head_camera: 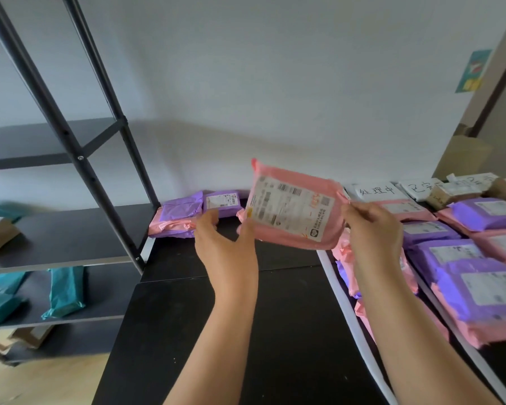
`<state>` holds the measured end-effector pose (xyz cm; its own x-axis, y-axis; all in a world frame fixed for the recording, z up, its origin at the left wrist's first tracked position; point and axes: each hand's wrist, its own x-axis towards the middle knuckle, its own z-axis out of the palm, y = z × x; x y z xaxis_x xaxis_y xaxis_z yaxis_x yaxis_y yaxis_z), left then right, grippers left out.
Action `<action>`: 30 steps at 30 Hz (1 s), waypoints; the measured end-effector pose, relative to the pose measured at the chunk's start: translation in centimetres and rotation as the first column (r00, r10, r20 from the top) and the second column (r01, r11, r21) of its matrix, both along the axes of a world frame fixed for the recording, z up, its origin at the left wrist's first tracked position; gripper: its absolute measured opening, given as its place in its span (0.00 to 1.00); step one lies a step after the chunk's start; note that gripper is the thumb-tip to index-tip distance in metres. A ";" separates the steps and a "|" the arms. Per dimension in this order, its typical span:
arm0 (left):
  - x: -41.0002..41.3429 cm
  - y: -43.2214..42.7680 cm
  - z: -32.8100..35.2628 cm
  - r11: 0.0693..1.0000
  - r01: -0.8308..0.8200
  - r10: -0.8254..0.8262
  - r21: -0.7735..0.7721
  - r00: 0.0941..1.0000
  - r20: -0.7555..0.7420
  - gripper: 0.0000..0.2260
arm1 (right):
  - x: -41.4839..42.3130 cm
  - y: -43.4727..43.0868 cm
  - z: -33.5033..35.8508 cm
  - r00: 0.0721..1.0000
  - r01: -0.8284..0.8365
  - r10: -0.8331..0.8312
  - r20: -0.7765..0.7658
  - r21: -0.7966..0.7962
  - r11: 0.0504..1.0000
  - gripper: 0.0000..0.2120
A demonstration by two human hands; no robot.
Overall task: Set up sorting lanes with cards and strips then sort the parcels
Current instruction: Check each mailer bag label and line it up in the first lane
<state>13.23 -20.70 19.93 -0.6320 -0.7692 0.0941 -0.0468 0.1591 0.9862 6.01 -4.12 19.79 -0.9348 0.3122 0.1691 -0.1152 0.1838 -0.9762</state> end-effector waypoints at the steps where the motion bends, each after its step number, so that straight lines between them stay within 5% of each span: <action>1: -0.1 0.1 -0.2 0.994 0.011 -0.015 0.109 0.999 0.035 0.25 | -0.2 -0.1 -0.2 1.000 0.007 -0.006 0.030 -0.032 0.999 0.13; 4: -0.6 0.5 -0.8 0.923 0.131 -0.174 0.361 0.981 0.088 0.17 | -0.1 -0.8 -0.6 0.995 -0.021 0.029 0.096 -0.084 0.996 0.07; 8: -1.5 0.2 -1.3 0.904 0.135 -0.178 0.406 0.982 0.070 0.05 | 0.6 -1.9 -1.1 0.982 -0.090 0.108 0.154 -0.122 0.988 0.04; 13: -1.9 -0.2 -2.0 0.820 0.104 -0.137 0.563 0.990 0.017 0.08 | 0.6 -2.7 -1.7 0.977 -0.125 0.144 0.156 -0.126 0.984 0.06; 17: -1.9 -0.3 -2.0 0.858 0.095 -0.089 0.504 0.995 -0.037 0.04 | 0.7 -3.0 -2.0 0.964 -0.195 0.219 0.151 -0.161 0.968 0.09; 20: -1.9 -0.6 -1.4 0.898 0.129 -0.105 0.420 0.991 -0.079 0.02 | 0.5 -2.7 -2.1 0.970 -0.193 0.206 0.131 -0.108 0.975 0.01; 25: -1.6 -1.6 0.0 0.974 0.138 -0.122 0.180 0.988 -0.096 0.03 | 0.4 -1.7 -0.5 0.988 -0.141 0.144 -0.055 0.060 0.988 0.15; 30: -0.9 -1.8 1.2 0.982 0.161 -0.152 0.095 0.984 -0.090 0.04 | 1.2 -1.6 1.2 0.936 -0.265 0.288 -0.202 0.134 0.955 0.06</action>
